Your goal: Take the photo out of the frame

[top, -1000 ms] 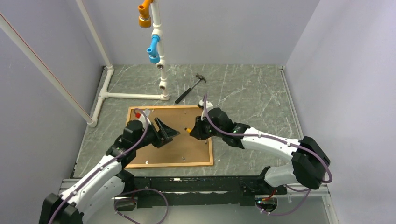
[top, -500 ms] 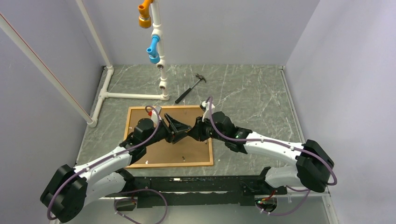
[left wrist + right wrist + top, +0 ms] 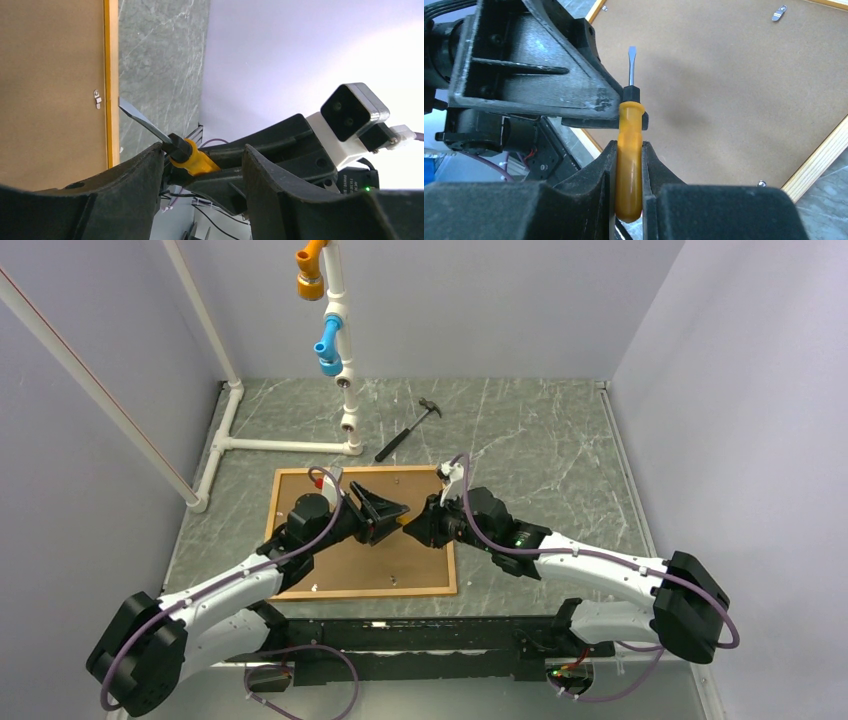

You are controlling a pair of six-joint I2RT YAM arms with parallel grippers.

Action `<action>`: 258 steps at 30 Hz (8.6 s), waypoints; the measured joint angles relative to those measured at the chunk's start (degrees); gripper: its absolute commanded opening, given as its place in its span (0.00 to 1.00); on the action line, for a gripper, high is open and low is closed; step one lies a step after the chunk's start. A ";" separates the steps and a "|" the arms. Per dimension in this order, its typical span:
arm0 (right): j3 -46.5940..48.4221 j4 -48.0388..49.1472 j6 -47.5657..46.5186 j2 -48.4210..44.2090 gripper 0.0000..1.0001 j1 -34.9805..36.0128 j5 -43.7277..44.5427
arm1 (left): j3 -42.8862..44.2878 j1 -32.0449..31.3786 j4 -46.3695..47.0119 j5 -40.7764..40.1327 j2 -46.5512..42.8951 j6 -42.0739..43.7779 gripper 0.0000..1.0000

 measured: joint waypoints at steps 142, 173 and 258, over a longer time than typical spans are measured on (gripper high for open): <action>4.33 19.26 27.02 18.53 0.74 -17.33 -26.12 | 16.20 2.56 -45.62 -8.11 -17.68 50.45 0.00; 18.16 -26.21 -14.53 27.87 0.45 -19.34 -5.22 | 37.83 26.71 -62.84 -16.31 24.52 83.06 0.00; 18.60 -25.66 -14.99 29.77 0.00 -19.87 -4.50 | 40.26 28.30 -58.25 -9.31 30.10 83.03 0.00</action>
